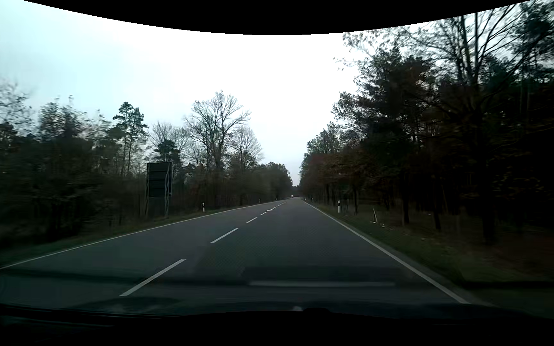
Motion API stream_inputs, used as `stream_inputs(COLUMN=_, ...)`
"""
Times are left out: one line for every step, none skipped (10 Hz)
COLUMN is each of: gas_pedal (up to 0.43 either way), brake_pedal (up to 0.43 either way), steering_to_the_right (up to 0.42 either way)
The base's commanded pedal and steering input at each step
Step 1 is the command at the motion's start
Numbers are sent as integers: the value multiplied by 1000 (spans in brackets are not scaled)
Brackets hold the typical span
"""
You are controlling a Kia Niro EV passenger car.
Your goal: Follow the waypoints while adhering to traffic rules and regulations
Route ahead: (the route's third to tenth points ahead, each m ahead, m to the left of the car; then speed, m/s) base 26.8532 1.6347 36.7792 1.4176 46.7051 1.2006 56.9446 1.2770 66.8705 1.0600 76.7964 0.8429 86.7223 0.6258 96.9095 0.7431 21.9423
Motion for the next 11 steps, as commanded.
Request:
stream_inputs(gas_pedal=390, brake_pedal=0, steering_to_the_right=1)
stream_inputs(gas_pedal=390, brake_pedal=0, steering_to_the_right=1)
stream_inputs(gas_pedal=390, brake_pedal=0, steering_to_the_right=2)
stream_inputs(gas_pedal=390, brake_pedal=0, steering_to_the_right=2)
stream_inputs(gas_pedal=390, brake_pedal=0, steering_to_the_right=2)
stream_inputs(gas_pedal=390, brake_pedal=0, steering_to_the_right=2)
stream_inputs(gas_pedal=390, brake_pedal=0, steering_to_the_right=2)
stream_inputs(gas_pedal=390, brake_pedal=0, steering_to_the_right=2)
stream_inputs(gas_pedal=390, brake_pedal=0, steering_to_the_right=2)
stream_inputs(gas_pedal=390, brake_pedal=0, steering_to_the_right=2)
stream_inputs(gas_pedal=390, brake_pedal=0, steering_to_the_right=3)
